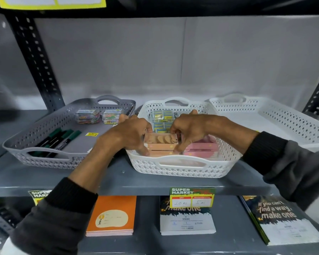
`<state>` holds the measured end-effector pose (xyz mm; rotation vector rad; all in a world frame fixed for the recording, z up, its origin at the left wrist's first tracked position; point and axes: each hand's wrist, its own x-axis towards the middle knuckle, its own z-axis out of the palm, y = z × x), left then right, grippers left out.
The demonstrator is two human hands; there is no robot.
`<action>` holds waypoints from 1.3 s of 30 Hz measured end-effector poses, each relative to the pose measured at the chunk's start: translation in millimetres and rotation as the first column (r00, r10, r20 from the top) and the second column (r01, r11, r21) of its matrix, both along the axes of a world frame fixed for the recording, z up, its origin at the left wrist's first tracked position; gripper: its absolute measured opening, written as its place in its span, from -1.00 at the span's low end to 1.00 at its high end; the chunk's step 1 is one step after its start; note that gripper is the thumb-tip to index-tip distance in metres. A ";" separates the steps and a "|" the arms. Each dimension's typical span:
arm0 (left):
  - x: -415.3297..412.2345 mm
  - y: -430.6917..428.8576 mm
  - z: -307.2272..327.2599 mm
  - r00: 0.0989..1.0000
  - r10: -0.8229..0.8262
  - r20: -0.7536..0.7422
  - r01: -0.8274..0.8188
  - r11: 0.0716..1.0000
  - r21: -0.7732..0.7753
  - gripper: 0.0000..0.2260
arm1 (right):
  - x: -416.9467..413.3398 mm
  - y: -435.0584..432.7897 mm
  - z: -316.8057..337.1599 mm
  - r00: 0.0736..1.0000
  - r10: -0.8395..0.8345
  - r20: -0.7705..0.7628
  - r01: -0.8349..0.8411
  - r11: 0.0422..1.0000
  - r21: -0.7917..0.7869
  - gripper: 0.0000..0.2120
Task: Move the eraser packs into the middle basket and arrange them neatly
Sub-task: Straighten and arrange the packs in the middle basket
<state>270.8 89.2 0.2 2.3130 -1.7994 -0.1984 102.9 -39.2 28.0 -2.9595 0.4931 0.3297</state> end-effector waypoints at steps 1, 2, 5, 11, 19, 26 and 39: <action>-1.1 0.6 1.0 1.000 0.002 0.001 -0.002 1.000 0.006 -0.58 | -1.4 0.1 0.3 1.000 -0.001 0.004 0.001 1.000 0.006 -0.72; -2.5 1.2 1.9 1.000 0.008 0.012 -0.008 1.000 0.008 -0.59 | -2.2 0.6 0.6 1.000 -0.008 0.007 0.007 1.000 0.008 -0.72; -14.6 4.7 11.0 0.989 0.011 0.144 -0.009 1.000 -0.011 -0.52 | -14.2 1.7 10.1 0.996 -0.045 0.076 0.045 0.999 0.007 -0.42; -42.9 2.5 33.9 0.972 -0.118 0.201 0.153 0.975 -0.164 -0.21 | -59.8 -18.4 35.4 0.983 -0.099 0.156 0.123 0.981 -0.153 -0.25; -79.7 -43.3 16.0 0.936 -0.257 0.240 0.272 0.962 -0.034 -0.35 | -82.0 -32.3 18.8 0.973 -0.216 -0.078 0.200 0.964 -0.177 -0.27; -80.2 -54.6 1.8 0.966 -0.210 0.153 0.218 0.975 -0.033 -0.43 | -89.6 -35.6 15.1 0.980 -0.193 -0.038 0.186 0.972 -0.144 -0.39; -94.2 -40.2 5.7 0.970 -0.180 0.162 0.191 0.980 -0.056 -0.37 | -97.6 -39.9 19.4 0.976 -0.179 0.125 0.176 0.984 0.030 -0.43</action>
